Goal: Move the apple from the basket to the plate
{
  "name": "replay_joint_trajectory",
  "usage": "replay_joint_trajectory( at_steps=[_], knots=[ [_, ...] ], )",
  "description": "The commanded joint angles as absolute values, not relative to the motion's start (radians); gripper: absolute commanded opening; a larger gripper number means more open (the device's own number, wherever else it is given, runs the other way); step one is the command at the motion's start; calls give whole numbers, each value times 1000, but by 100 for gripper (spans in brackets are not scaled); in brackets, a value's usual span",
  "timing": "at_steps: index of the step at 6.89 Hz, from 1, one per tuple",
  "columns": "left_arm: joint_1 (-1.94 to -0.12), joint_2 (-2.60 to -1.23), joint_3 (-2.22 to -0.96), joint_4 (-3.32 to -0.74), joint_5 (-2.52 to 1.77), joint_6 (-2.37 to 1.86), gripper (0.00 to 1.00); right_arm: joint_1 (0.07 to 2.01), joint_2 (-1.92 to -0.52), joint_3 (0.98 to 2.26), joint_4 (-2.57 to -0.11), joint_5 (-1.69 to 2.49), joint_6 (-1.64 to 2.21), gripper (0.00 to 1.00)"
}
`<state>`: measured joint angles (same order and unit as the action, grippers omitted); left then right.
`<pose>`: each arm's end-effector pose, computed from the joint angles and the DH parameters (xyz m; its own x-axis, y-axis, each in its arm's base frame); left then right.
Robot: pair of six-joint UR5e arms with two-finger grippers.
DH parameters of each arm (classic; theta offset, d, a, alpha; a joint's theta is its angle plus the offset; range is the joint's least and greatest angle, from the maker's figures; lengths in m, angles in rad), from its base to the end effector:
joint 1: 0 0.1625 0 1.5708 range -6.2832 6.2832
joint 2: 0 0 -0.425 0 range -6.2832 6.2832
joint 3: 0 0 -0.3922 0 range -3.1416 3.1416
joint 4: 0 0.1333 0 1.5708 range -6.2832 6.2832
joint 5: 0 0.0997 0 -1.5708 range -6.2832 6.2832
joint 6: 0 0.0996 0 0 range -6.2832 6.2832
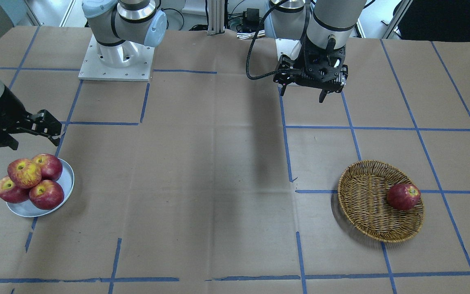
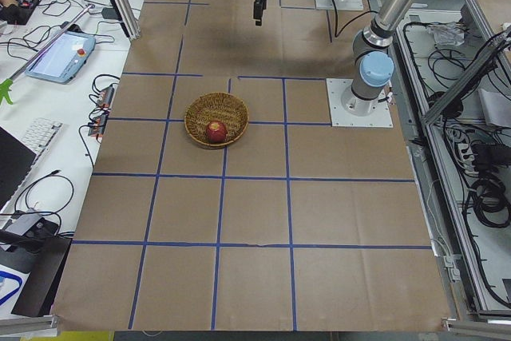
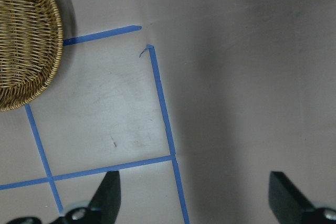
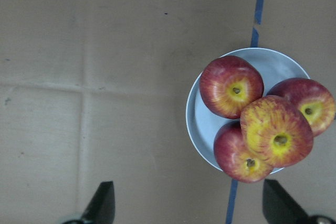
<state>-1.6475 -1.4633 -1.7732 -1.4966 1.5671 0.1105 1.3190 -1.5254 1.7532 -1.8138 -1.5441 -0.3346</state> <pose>-0.1672 -0.4309 0.4462 -0.9825 0.1860 0.0060 0.1861 0.9823 0.0202 0.0065 -0.5206 0.4005 -0.9963 -0.0831 -0.0202 -0.0827 0.9963 -0.0231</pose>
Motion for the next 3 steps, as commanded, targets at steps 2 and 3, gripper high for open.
replay_joint_trajectory(
  at_steps=[2, 3],
  knots=[
    [-1647, -1463, -1773, -1496, 1563, 112, 99, 1497, -1588, 1740, -1706, -1545, -103, 100],
    [-1647, -1465, -1773, -1496, 1565, 112, 99, 1508, -1630, 1740, -1671, -1552, -77, 100]
  ],
)
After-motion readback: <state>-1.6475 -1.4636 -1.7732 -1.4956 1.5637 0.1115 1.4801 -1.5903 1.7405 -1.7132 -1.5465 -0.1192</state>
